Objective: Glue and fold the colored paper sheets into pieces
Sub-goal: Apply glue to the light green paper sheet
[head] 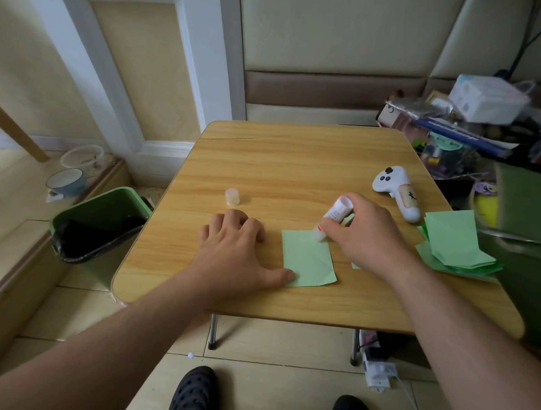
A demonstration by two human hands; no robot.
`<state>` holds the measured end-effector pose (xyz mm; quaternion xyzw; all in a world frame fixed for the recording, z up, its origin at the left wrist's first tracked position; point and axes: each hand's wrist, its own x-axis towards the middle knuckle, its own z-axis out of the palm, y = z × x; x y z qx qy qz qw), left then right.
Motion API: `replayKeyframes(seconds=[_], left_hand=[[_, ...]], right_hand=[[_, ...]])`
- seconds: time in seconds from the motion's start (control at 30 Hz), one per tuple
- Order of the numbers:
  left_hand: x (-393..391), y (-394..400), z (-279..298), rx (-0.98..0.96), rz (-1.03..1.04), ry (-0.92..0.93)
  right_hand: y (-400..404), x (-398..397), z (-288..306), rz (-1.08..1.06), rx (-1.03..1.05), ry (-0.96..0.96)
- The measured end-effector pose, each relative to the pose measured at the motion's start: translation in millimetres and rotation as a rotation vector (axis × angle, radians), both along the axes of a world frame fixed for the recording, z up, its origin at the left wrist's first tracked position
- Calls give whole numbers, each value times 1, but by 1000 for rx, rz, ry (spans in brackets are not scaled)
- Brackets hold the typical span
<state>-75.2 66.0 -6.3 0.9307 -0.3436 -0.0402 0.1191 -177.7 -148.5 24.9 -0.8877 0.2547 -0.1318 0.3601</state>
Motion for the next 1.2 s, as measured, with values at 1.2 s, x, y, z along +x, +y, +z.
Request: replayKeyframes(seconds=[1.2], left_hand=[[2,2,2,8,-26,23]], right_hand=[[-8,-6,-2,33,-15,-9]])
